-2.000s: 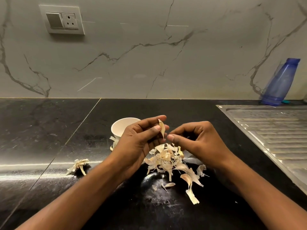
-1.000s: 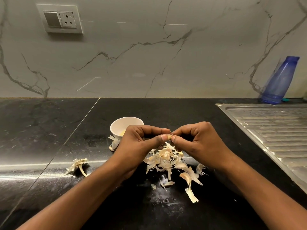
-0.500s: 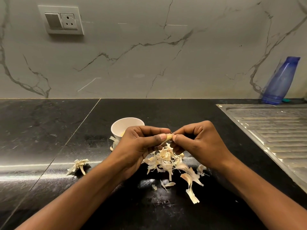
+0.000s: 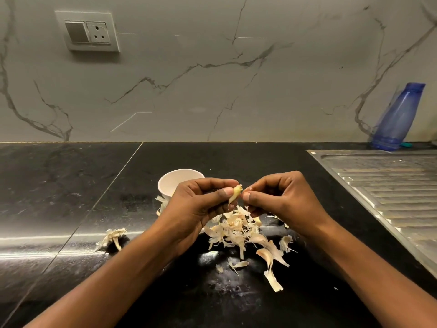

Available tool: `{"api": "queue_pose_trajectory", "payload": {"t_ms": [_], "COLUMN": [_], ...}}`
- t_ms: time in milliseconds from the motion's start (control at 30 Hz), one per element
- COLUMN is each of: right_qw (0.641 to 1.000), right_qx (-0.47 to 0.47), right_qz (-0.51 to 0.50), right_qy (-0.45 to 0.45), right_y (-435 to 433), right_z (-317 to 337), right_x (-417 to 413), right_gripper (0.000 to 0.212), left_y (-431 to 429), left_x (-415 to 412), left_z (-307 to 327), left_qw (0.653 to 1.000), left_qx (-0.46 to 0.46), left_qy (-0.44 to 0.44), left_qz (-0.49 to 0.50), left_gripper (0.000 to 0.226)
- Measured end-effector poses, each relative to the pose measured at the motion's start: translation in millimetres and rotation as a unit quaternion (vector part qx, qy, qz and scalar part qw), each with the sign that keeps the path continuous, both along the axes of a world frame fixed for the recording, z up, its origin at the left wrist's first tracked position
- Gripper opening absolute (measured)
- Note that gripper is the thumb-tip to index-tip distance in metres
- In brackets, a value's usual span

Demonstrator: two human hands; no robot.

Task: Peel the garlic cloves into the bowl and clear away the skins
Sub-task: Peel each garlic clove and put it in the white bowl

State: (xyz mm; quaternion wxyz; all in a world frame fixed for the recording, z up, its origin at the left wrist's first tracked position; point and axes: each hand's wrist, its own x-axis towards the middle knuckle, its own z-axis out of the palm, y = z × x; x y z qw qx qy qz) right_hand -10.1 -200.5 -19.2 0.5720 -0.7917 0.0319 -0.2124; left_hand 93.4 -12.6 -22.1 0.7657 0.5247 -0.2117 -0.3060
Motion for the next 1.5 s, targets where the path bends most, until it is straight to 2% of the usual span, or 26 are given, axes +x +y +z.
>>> {"api": "queue_pose_trajectory", "payload": {"t_ms": [100, 567, 800, 867, 967, 1067, 1200, 1267, 1400, 1500], "right_qw": [1.000, 0.999, 0.999, 0.999, 1.000, 0.999, 0.999, 0.999, 1.000, 1.000], "right_qx": [0.000, 0.026, 0.031, 0.021, -0.004, -0.034, -0.048, -0.041, -0.009, 0.022], "right_qz": [0.007, 0.012, -0.020, -0.024, -0.024, -0.018, -0.009, 0.000, 0.006, -0.008], "right_qy": [-0.007, 0.032, 0.015, 0.011, 0.002, 0.000, 0.001, 0.000, -0.007, -0.017], "right_y": [-1, -2, 3, 3, 4, 6, 5, 5, 4, 2], "right_z": [1, 0, -4, -4, -2, -1, -2, -2, -2, -3], "right_x": [0, 3, 5, 5, 3, 1, 2, 3, 4, 4], "right_gripper": [0.017, 0.007, 0.004, 0.004, 0.005, 0.005, 0.004, 0.004, 0.008, 0.014], "left_y": [0, -1, -2, -2, -2, -1, -1, -1, -1, 0], "left_x": [0, 1, -1, -2, -3, -4, -4, -4, -3, 0], "left_z": [-1, -6, -7, -9, -11, -12, -12, -11, -10, -5], "left_qw": [1.000, 0.997, 0.994, 0.988, 0.958, 0.948, 0.951, 0.961, 0.992, 1.000], "left_qx": [0.011, 0.024, 0.040, 0.060, 0.106, 0.108, 0.101, 0.089, 0.033, -0.013], "left_qy": [-0.016, -0.071, -0.098, -0.141, -0.263, -0.296, -0.293, -0.262, -0.122, -0.027], "left_qz": [0.002, 0.018, 0.012, 0.021, 0.041, 0.039, 0.026, 0.014, -0.010, 0.004], "left_gripper": [0.031, 0.032, 0.031, 0.024, 0.023, 0.027, 0.026, 0.023, 0.029, 0.031]}}
